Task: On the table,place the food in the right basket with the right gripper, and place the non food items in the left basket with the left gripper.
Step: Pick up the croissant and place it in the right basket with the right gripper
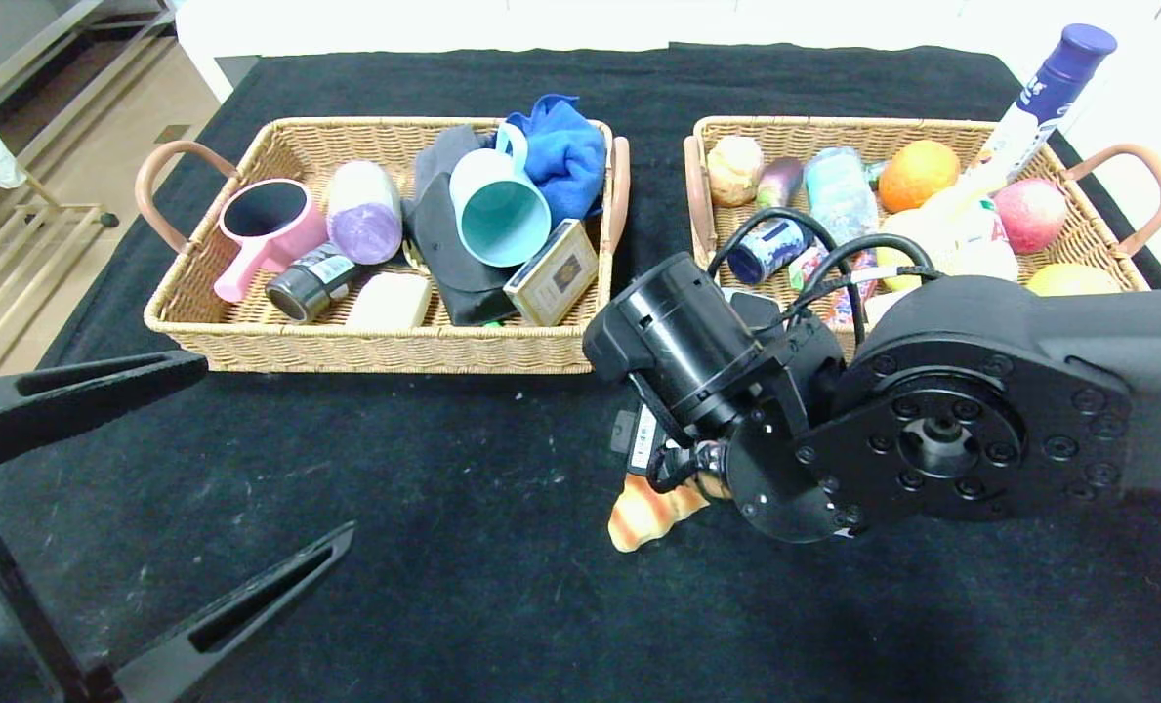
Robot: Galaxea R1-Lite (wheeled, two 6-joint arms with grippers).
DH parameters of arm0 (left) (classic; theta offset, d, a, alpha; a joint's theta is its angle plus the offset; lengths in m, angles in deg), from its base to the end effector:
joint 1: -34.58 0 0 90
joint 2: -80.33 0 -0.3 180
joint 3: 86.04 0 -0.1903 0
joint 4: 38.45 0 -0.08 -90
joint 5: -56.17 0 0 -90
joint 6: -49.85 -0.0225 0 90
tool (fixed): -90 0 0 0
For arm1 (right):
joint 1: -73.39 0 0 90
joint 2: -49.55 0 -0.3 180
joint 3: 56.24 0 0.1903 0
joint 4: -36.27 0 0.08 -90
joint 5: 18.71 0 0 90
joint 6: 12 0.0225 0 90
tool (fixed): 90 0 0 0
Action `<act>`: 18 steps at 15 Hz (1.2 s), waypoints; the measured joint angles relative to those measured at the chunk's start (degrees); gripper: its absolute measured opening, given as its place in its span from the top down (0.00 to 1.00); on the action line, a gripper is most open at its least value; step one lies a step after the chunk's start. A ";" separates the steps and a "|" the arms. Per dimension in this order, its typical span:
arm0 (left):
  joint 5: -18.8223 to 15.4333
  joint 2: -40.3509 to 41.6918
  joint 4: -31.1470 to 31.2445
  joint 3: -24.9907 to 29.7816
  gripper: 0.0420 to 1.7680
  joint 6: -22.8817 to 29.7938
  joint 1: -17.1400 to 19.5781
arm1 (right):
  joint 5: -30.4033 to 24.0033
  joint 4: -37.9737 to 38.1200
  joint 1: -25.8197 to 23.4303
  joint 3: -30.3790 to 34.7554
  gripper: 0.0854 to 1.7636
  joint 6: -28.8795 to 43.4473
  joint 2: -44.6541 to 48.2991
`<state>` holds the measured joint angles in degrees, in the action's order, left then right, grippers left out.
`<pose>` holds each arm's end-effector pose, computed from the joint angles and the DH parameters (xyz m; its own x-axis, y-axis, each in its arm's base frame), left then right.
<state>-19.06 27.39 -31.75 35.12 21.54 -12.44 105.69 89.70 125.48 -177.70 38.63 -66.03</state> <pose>0.0794 -0.0767 0.2575 0.8457 -0.5335 -0.0135 0.4743 0.7397 0.4773 0.2468 0.2962 0.2174 0.7879 0.0923 -0.6088 0.0862 0.9625 0.2573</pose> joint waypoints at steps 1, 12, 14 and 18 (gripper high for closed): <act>-0.02 0.02 0.00 0.01 0.03 0.00 0.00 | 0.00 -0.02 0.00 0.00 0.03 0.00 -0.13; -0.30 0.05 0.13 0.15 0.03 -0.05 0.00 | 0.13 -0.07 0.00 0.26 0.56 0.45 -0.95; -0.38 0.00 0.18 0.23 0.03 -0.07 0.00 | 0.13 -0.05 0.00 0.28 0.56 0.45 -0.96; -0.38 -0.02 0.18 0.28 0.03 -0.11 0.00 | 0.22 0.00 0.00 0.35 0.56 0.45 -0.96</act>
<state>-19.44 27.37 -31.57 35.40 21.43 -12.44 105.91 89.70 125.48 -177.35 39.08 -66.99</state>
